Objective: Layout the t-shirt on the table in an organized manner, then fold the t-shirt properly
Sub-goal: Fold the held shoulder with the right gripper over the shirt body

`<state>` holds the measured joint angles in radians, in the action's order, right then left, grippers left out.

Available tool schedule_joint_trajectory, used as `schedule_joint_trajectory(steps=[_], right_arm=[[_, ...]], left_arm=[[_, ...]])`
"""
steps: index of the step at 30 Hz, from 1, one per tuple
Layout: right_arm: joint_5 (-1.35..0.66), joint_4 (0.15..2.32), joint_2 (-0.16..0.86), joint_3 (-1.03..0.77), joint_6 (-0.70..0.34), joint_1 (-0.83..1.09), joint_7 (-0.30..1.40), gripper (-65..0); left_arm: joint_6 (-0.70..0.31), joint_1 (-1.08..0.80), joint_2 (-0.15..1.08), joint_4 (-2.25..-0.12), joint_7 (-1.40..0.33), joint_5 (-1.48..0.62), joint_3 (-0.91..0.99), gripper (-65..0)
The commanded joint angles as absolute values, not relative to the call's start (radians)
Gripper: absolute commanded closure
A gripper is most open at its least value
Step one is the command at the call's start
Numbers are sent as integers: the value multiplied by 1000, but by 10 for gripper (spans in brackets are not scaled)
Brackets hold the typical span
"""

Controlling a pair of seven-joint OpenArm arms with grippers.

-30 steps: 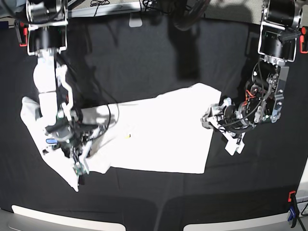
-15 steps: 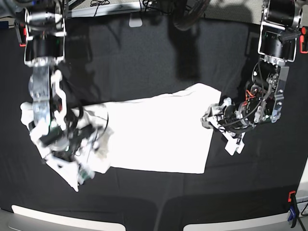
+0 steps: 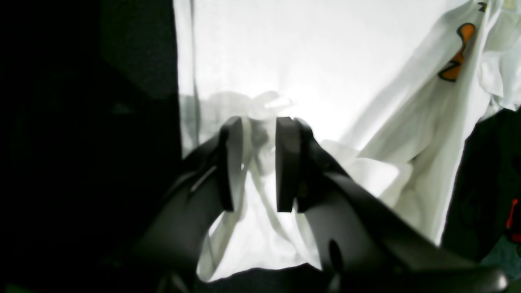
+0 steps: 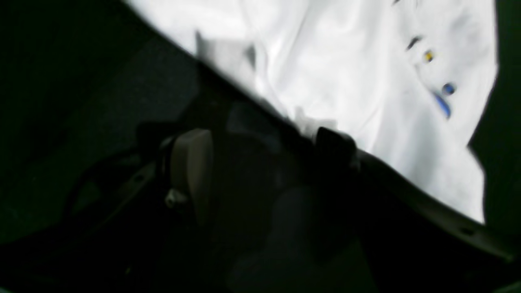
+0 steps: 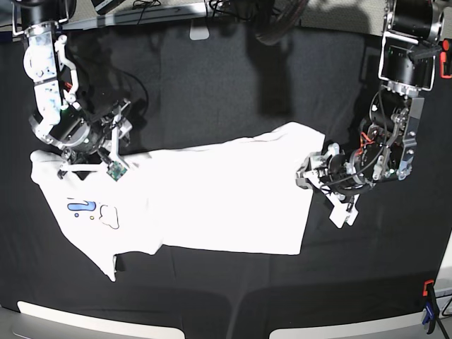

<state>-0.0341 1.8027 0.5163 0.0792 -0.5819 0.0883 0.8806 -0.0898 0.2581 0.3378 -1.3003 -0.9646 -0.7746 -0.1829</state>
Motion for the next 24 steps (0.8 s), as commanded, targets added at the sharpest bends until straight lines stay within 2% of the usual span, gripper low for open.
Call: schedule_joint_trajectory(steps=[1,7,15,24], right_arm=[[-33,1821,529,81,-556,72,850,-384],[85,1794,530,196,-445,59,801,-383],[339,1731,529,473,-198,-35,794,-383],[338,1667,529,530,-175,-95,793,-383]], left_arm=[[-99,282,344,-1315,-942,-787,-178,-130],[-99,282,344,-1315,-943,-787,-178,-130],[-99,282,344,-1315,-943,-787,-178,-130],[-99,282,344,-1315,-943,-786,-178,-130]])
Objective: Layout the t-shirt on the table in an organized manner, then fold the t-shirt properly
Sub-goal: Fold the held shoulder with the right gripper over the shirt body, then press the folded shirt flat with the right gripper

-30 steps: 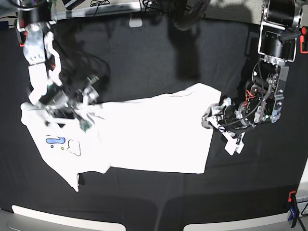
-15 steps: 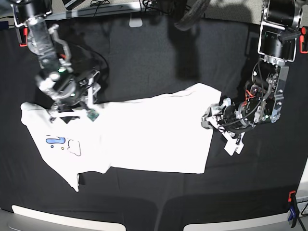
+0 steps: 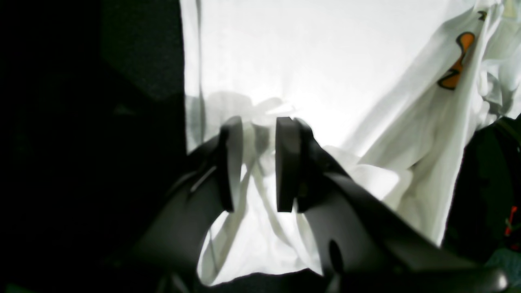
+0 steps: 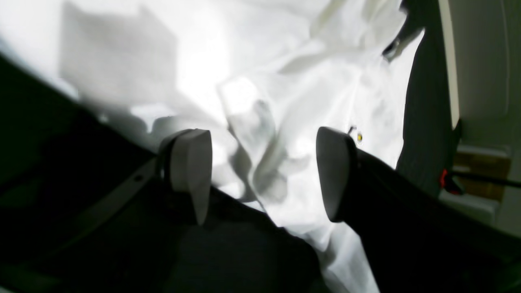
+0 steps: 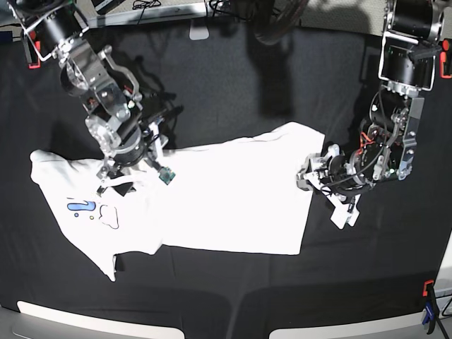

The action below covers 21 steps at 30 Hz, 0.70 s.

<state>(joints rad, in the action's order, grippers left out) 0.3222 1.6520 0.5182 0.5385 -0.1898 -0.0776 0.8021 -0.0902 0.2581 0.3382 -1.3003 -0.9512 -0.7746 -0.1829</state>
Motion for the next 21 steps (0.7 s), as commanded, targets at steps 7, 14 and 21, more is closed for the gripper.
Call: schedule_joint_trajectory(steps=[7,14,21], right_arm=[[413,1536,529,530,-118,-126,793,-383],[416,1449,529,530,-105,-197,793,-383],[416,1449,529,530,-86,-237,815,-383]], left_arm=[[-99,282,344,-1315,-943,-787,-178,-130],[-99,282,344,-1315,-943,-787,-178,-130],[-99,282,344,-1315,-942,-786,-178,-130]])
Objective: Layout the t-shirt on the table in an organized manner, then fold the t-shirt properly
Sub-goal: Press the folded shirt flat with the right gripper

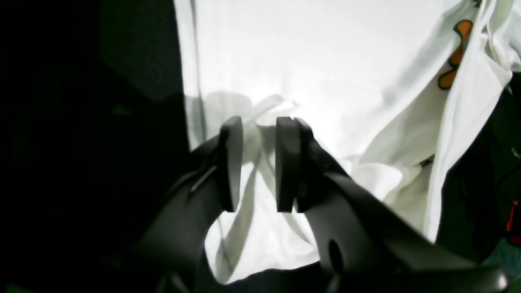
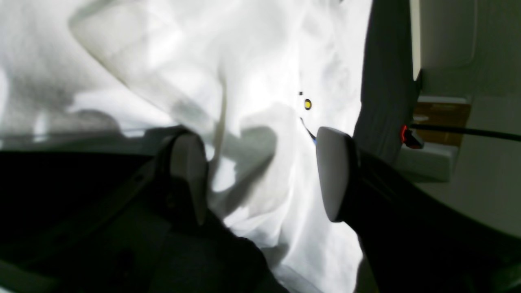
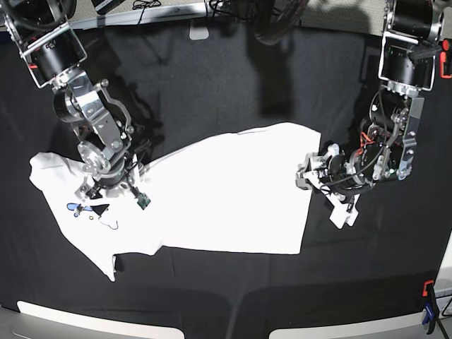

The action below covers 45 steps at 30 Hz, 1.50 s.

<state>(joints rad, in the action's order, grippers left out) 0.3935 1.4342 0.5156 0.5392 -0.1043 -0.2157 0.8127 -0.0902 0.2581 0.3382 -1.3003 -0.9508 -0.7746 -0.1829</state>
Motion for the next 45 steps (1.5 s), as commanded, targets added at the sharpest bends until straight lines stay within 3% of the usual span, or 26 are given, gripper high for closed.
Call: schedule_joint_trajectory(steps=[1,19,30,40,45], right_arm=[[416,1451,529,530,-86,-237,825,-383],[385,1610,532,530,-89,-224,902,-383],[336,1610,613,530,-134,-224,901,-383],[280,1571,609,530,-158,-225,861,-383],[288,1527,609,530,-154,-225,849,-256]], left_arm=[[-99,282,344,-1315,-942,-786,-178,-130],[-99,282,344,-1315,-942,-786,-178,-130],[-99,282,344,-1315,-942,-786,-178,-130],[-99,282,344,-1315,-943,-786,-178,-130],[-99,282,344,-1315,-942,-786,-178,-130]])
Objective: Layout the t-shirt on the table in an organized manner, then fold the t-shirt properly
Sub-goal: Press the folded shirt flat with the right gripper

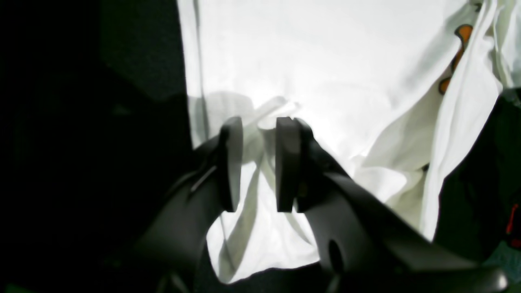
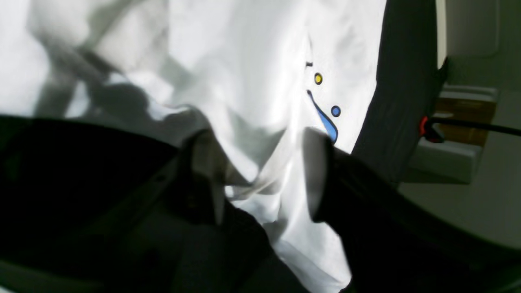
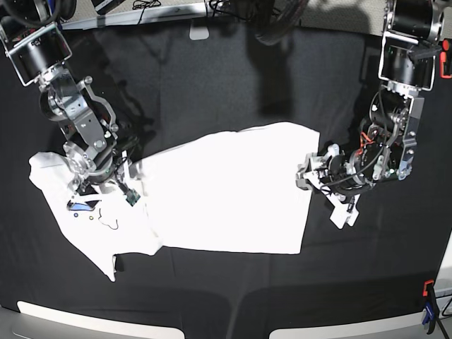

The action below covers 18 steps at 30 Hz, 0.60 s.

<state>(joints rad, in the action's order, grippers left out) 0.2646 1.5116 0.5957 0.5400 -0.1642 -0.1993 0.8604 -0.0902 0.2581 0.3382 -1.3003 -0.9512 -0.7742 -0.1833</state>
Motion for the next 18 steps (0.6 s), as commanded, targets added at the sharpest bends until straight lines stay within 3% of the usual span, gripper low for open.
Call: schedule_joint_trajectory(steps=[1,12,17,18], right_arm=[[288,1527,609,530,-144,-227,849,-244],[366,1528,609,530,-111,-229,899,-229],[366,1528,609,530,-103,-230,898,-7],[365,1528,609,530,-104,-230,898,0]], left_arm=[[-99,282,344,-1315,-942,-786,-178,-130],[-99,282,344,-1315,-942,-786,-178,-130],[-99,282,344,-1315,-942,-786,-178,-130],[-99,282,344,-1315,-942,-786,-178,-130]])
